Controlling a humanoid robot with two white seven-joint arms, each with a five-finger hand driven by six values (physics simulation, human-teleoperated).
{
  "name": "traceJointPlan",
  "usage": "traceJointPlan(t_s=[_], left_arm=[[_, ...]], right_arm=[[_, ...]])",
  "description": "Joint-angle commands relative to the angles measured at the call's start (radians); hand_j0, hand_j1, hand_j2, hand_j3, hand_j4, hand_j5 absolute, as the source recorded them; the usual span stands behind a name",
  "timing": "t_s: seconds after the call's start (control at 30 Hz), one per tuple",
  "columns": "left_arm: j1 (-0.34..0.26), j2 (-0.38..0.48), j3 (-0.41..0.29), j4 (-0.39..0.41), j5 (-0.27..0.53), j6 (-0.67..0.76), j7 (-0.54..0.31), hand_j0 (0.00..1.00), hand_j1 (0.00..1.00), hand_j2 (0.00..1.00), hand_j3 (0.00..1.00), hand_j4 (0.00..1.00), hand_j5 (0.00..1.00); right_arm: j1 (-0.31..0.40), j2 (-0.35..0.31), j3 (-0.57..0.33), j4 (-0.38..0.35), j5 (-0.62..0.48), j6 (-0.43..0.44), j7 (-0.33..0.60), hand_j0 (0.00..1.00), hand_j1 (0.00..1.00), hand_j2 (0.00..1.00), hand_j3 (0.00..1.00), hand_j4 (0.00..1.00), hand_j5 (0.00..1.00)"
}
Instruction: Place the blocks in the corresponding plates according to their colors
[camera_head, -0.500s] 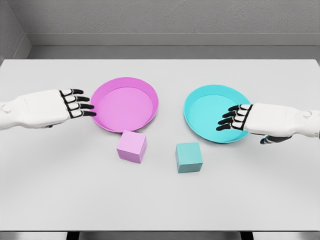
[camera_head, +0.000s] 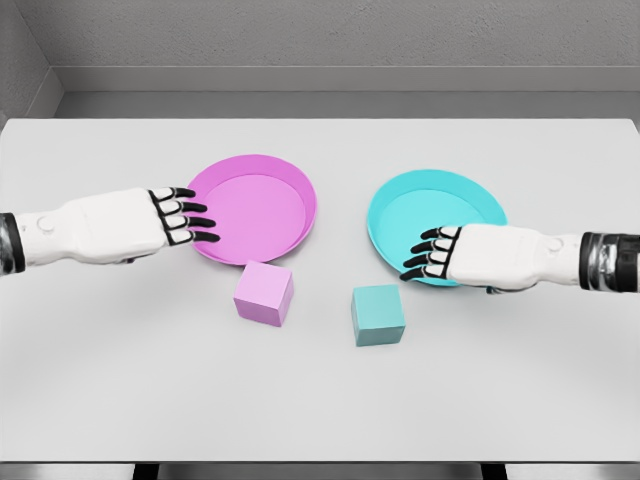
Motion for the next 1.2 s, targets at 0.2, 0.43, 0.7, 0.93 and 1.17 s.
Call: traceJointPlan(t_s=[0.2,0.43,0.7,0.93,1.17], left_arm=[[-0.026,-0.056,-0.050,-0.017,-0.002,0.001,-0.004,1.00,1.00,1.00,1.00,1.00,1.00],[-0.048,-0.084,-0.084,-0.020,-0.002,0.001,-0.004,1.00,1.00,1.00,1.00,1.00,1.00],[-0.095,-0.108,-0.152,-0.020,-0.008,0.001,-0.005,1.00,1.00,1.00,1.00,1.00,1.00],[-0.121,-0.134,-0.195,-0.020,-0.009,0.001,-0.008,1.00,1.00,1.00,1.00,1.00,1.00],[-0.123,-0.134,-0.198,-0.020,-0.009,0.001,-0.010,1.00,1.00,1.00,1.00,1.00,1.00]], right_arm=[[-0.043,0.091,-0.006,-0.007,0.014,0.002,-0.004,1.00,1.00,1.00,1.00,1.00,1.00],[-0.061,0.158,0.008,-0.007,0.030,0.002,0.004,1.00,1.00,1.00,1.00,1.00,1.00],[-0.051,0.195,0.056,-0.006,0.079,0.002,0.004,1.00,1.00,1.00,1.00,1.00,1.00],[-0.051,0.214,0.063,-0.006,0.099,0.002,0.004,1.00,1.00,1.00,1.00,1.00,1.00],[-0.048,0.204,0.077,-0.003,0.123,0.002,0.004,1.00,1.00,1.00,1.00,1.00,1.00]])
